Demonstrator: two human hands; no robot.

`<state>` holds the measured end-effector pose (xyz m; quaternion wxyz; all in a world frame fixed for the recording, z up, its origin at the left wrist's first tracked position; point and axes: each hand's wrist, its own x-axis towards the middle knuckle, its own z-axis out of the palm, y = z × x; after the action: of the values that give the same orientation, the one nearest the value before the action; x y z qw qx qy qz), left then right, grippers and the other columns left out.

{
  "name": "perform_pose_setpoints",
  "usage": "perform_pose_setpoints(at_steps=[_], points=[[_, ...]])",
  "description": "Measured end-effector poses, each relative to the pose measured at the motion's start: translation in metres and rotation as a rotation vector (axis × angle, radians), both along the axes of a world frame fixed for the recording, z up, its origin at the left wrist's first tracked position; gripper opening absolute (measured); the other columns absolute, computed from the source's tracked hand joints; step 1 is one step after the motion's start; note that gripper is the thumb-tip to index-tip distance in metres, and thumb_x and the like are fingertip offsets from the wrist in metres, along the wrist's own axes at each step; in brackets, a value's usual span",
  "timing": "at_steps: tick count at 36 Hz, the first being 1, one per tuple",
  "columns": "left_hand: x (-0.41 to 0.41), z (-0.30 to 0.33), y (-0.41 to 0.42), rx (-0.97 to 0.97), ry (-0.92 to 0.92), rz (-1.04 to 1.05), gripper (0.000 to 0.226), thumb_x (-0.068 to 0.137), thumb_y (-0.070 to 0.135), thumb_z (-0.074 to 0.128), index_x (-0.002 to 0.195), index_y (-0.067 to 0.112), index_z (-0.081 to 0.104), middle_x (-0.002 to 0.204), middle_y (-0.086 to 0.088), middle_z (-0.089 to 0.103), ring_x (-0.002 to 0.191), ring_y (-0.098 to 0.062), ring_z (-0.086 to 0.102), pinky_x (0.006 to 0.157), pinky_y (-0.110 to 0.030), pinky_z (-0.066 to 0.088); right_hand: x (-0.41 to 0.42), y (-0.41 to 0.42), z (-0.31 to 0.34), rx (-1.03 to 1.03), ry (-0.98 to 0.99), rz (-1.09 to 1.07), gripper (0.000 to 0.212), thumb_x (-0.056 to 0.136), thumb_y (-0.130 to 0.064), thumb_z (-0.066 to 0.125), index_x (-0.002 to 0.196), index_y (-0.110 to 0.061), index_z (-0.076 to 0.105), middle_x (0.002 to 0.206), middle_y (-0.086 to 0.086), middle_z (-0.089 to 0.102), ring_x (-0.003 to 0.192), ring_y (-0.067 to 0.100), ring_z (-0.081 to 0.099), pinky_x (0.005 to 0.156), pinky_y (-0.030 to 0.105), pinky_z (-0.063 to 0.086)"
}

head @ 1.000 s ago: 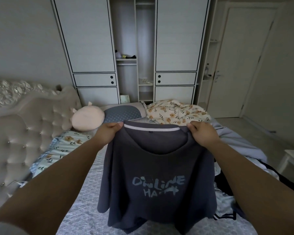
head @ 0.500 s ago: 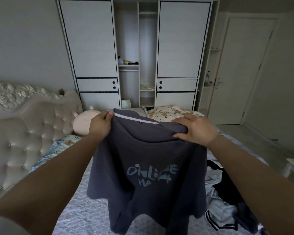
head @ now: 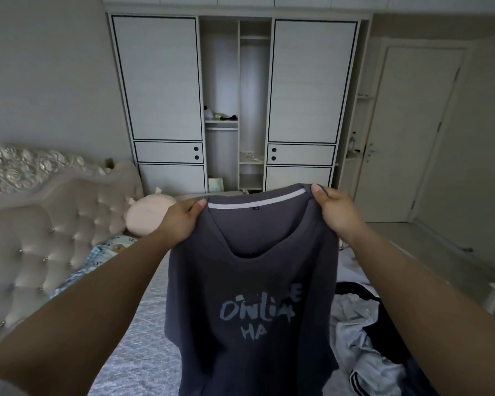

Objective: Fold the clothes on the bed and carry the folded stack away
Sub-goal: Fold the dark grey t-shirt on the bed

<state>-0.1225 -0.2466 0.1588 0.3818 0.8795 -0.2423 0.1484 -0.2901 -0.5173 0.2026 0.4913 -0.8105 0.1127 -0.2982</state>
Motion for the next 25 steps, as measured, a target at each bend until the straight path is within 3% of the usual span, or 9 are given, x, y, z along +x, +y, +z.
perform_pose_setpoints(at_steps=[4,7,9,13,16,18,20,23,25], points=[[-0.001,0.005,0.003,0.009,-0.069,0.034,0.039,0.101,0.036,0.039,0.099,0.012,0.069,0.105,-0.010,0.068,0.093,-0.020,0.054,0.063,-0.015,0.020,-0.003,0.001,0.009,0.030,0.039,0.075,0.024,0.094,-0.042,0.052,0.082,-0.033,0.071,0.075,-0.023,0.067,0.069,-0.010,0.061,0.059,0.006,0.044],[0.004,0.015,0.010,0.001,0.003,-0.007,0.034,0.101,0.036,0.040,0.090,0.017,0.066,0.098,-0.011,0.066,0.099,-0.028,0.057,0.075,-0.020,0.026,-0.006,-0.009,0.021,0.052,0.150,0.210,0.025,0.088,-0.038,0.062,0.070,-0.027,0.075,0.075,-0.009,0.073,0.068,0.002,0.068,0.056,0.009,0.047],[0.007,0.030,0.010,-0.061,-0.011,-0.045,0.032,0.100,0.034,0.042,0.078,0.019,0.058,0.084,-0.006,0.061,0.089,-0.026,0.057,0.071,-0.022,0.029,-0.008,-0.016,0.033,0.137,0.202,0.329,0.021,0.081,-0.035,0.066,0.075,-0.019,0.077,0.082,0.004,0.075,0.072,0.014,0.070,0.058,0.017,0.052],[0.010,0.062,0.011,-0.108,-0.177,-0.023,0.031,0.099,0.037,0.043,0.084,0.018,0.062,0.080,0.002,0.061,0.081,-0.017,0.052,0.071,-0.021,0.032,-0.013,-0.034,0.060,0.377,0.262,0.647,0.034,0.057,-0.036,0.082,0.082,-0.013,0.079,0.089,0.010,0.073,0.075,0.018,0.071,0.061,0.023,0.056],[0.015,0.075,0.016,0.041,-0.325,0.041,0.036,0.098,0.045,0.042,0.082,0.020,0.062,0.084,-0.008,0.066,0.084,-0.030,0.058,0.072,-0.034,0.042,-0.018,-0.041,0.071,0.250,0.452,0.749,0.052,0.050,-0.029,0.092,0.092,-0.005,0.076,0.089,0.012,0.073,0.077,0.019,0.071,0.065,0.025,0.057],[0.017,0.080,0.019,0.140,-0.425,0.086,0.038,0.096,0.049,0.041,0.088,0.022,0.066,0.086,-0.009,0.069,0.086,-0.032,0.060,0.067,-0.032,0.037,-0.017,-0.041,0.074,-0.044,0.606,0.589,0.033,0.067,-0.028,0.081,0.093,-0.008,0.076,0.088,0.005,0.074,0.079,0.013,0.070,0.067,0.018,0.054],[0.018,0.080,0.020,0.205,-0.529,0.069,0.039,0.095,0.051,0.042,0.089,0.024,0.069,0.086,-0.006,0.071,0.085,-0.031,0.062,0.064,-0.030,0.034,-0.012,-0.042,0.074,-0.346,0.514,0.274,0.009,0.080,-0.029,0.072,0.079,-0.020,0.076,0.077,-0.006,0.073,0.066,0.000,0.066,0.056,0.004,0.044],[0.015,0.079,0.023,0.271,-0.640,0.001,0.047,0.093,0.056,0.044,0.074,0.019,0.066,0.074,-0.005,0.069,0.075,-0.030,0.062,0.058,-0.030,0.031,-0.004,-0.048,0.067,-0.601,0.191,-0.104,0.024,0.087,-0.036,0.066,0.077,-0.014,0.071,0.077,0.005,0.069,0.070,0.017,0.063,0.055,0.022,0.045],[0.013,0.081,0.027,0.281,-0.553,-0.069,0.044,0.089,0.053,0.054,0.062,0.019,0.053,0.063,-0.006,0.062,0.067,-0.028,0.059,0.056,-0.031,0.031,-0.005,-0.052,0.060,-0.871,0.104,-0.285,0.032,0.086,-0.047,0.061,0.077,-0.017,0.067,0.078,0.008,0.068,0.076,0.028,0.061,0.061,0.030,0.045]])
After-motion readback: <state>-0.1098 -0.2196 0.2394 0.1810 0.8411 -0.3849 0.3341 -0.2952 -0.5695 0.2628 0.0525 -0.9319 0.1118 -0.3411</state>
